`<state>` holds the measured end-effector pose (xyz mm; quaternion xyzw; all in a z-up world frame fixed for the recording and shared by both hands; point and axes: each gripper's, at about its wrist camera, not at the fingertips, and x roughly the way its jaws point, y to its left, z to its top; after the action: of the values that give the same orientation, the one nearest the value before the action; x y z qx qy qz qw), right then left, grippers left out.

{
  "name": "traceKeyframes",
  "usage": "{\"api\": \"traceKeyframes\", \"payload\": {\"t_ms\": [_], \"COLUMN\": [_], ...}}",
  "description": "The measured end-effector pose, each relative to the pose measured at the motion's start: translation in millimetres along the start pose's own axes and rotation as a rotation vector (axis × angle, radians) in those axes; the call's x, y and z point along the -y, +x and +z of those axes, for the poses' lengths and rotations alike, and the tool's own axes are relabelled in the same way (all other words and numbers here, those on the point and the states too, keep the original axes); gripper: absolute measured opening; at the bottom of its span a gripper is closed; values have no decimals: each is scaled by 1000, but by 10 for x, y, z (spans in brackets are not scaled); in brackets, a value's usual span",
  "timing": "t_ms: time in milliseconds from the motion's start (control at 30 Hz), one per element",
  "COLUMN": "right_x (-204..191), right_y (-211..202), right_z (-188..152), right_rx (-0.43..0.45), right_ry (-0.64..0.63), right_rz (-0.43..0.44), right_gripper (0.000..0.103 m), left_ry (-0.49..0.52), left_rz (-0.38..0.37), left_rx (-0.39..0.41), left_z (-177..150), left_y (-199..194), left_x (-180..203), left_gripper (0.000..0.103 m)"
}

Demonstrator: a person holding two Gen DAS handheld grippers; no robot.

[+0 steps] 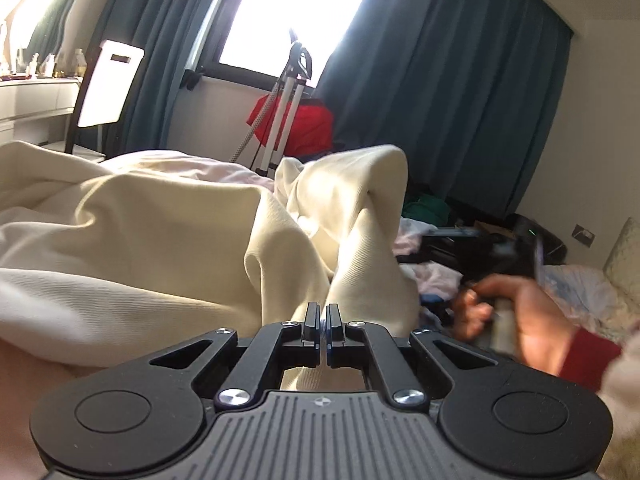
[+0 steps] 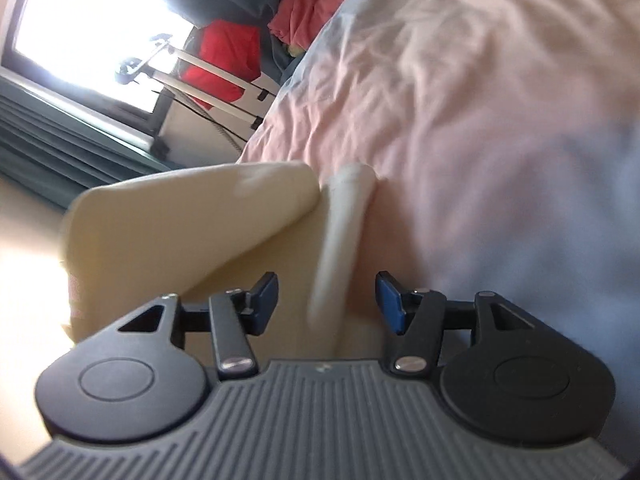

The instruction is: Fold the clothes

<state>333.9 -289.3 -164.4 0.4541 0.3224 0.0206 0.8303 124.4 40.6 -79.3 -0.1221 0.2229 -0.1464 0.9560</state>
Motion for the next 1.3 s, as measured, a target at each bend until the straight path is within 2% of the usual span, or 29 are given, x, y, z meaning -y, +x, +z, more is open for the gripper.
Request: {"api": "traceKeyframes", "payload": {"t_ms": [33, 133, 167, 333, 467, 633, 767, 867, 967, 1033, 1133, 1200, 1233, 1267, 1300], "right_x": [-50, -197, -229, -168, 51, 468, 983, 1353, 1661, 1792, 1878, 1909, 1902, 1886, 1869], "right_y": [99, 262, 241, -133, -695, -1455, -2143, -2411, -2539, -2579, -2603, -2627, -2650, -2682, -2714], "right_z": [19, 65, 84, 312, 539, 776, 753, 621, 549, 518, 479, 470, 474, 475, 476], "right_rx": [8, 45, 72, 167, 244, 369, 511, 518, 490, 469, 460, 464, 470, 477, 483], "right_ry": [-30, -118, -139, -195, -182, -104, -12, 66, 173, 202, 234, 268, 268, 260, 251], "right_rz": [-26, -110, -122, -168, -210, -284, -373, -468, -445, -439, -411, -376, -366, -363, -360], "right_gripper": [54, 9, 7, 6, 6, 6, 6, 6, 6, 6, 6, 6, 6, 6, 6], "left_ry": [-1, 0, -5, 8, -27, 128, 179, 150, 98, 47, -84, -201, -274, -352, -434], "left_rz": [-11, -40, -50, -123, -194, -204, -258, -312, -297, -270, -208, -162, -145, -125, -107], "left_rx": [-5, -18, -24, -17, -2, -44, -85, -92, -120, -143, -181, -211, -221, -228, -235], "left_z": [-14, -58, -68, -35, -40, -179, -284, -330, -326, -316, -185, -160, -147, -139, -138], "left_y": [62, 218, 250, 205, 109, 43, 0, -57, -66, -53, -41, -95, -124, -147, -168], "left_x": [-28, -95, -118, -187, -156, 175, 363, 382, 363, 327, 143, -32, -150, -275, -408], "left_gripper": [3, 3, 3, 3, 3, 3, 3, 3, 3, 6, 26, 57, 64, 79, 84]}}
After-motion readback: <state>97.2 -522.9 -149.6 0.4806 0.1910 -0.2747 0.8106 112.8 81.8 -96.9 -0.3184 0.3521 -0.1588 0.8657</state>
